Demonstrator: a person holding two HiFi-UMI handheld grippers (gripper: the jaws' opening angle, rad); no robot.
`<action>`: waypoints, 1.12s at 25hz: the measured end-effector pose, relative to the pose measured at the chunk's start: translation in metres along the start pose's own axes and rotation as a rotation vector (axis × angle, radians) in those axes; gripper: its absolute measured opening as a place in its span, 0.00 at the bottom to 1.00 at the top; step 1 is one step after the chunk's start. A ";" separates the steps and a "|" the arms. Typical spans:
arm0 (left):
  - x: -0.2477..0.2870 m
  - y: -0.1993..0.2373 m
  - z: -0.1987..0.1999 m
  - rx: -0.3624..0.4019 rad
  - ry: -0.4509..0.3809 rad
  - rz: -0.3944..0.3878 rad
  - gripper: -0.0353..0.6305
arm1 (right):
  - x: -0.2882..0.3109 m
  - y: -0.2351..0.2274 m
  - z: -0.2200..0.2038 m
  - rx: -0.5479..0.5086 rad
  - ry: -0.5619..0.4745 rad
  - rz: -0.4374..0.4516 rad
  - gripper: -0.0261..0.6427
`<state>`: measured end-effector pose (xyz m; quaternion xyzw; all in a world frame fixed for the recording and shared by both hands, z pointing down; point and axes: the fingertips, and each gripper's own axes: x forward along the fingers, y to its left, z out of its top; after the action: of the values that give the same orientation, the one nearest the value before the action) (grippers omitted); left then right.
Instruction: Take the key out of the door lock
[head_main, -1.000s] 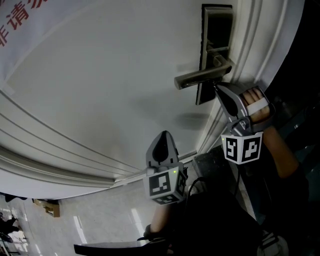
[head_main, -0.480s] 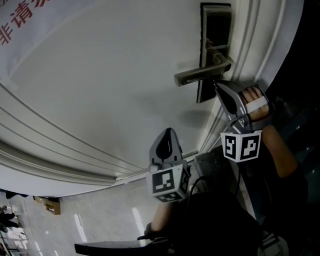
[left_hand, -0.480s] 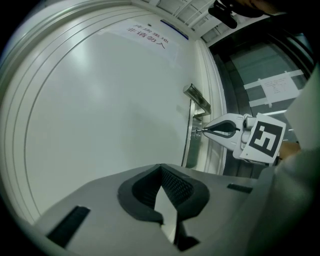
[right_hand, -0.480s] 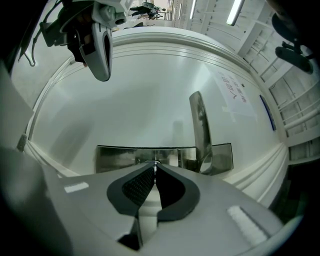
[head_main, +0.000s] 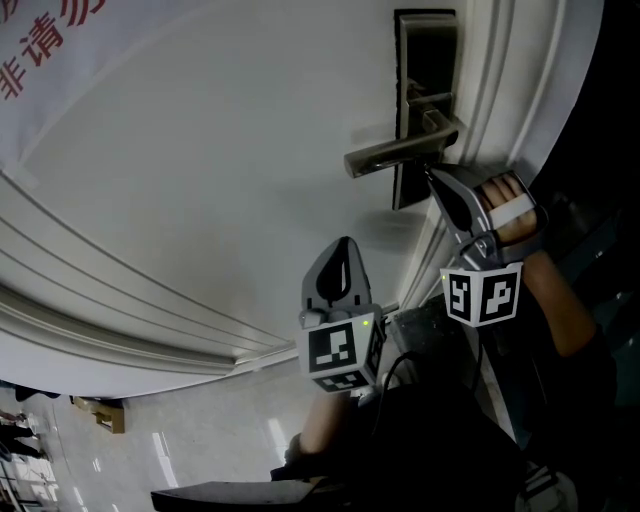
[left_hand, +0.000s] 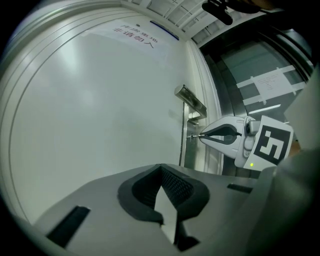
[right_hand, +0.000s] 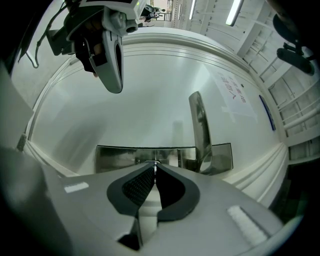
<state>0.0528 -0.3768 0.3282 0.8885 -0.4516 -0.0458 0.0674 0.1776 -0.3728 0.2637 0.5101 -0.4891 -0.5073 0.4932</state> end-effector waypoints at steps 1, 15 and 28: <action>0.001 -0.001 -0.001 -0.003 0.006 -0.003 0.05 | 0.000 0.000 0.000 -0.001 0.000 -0.001 0.06; 0.008 -0.016 -0.009 -0.008 0.027 -0.037 0.05 | -0.001 0.000 -0.001 -0.009 0.008 0.000 0.06; 0.008 -0.018 -0.010 -0.015 0.021 -0.052 0.05 | 0.000 0.000 -0.001 -0.054 0.009 0.002 0.06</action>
<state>0.0736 -0.3717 0.3351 0.8998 -0.4274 -0.0417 0.0774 0.1789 -0.3728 0.2642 0.4982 -0.4736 -0.5175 0.5095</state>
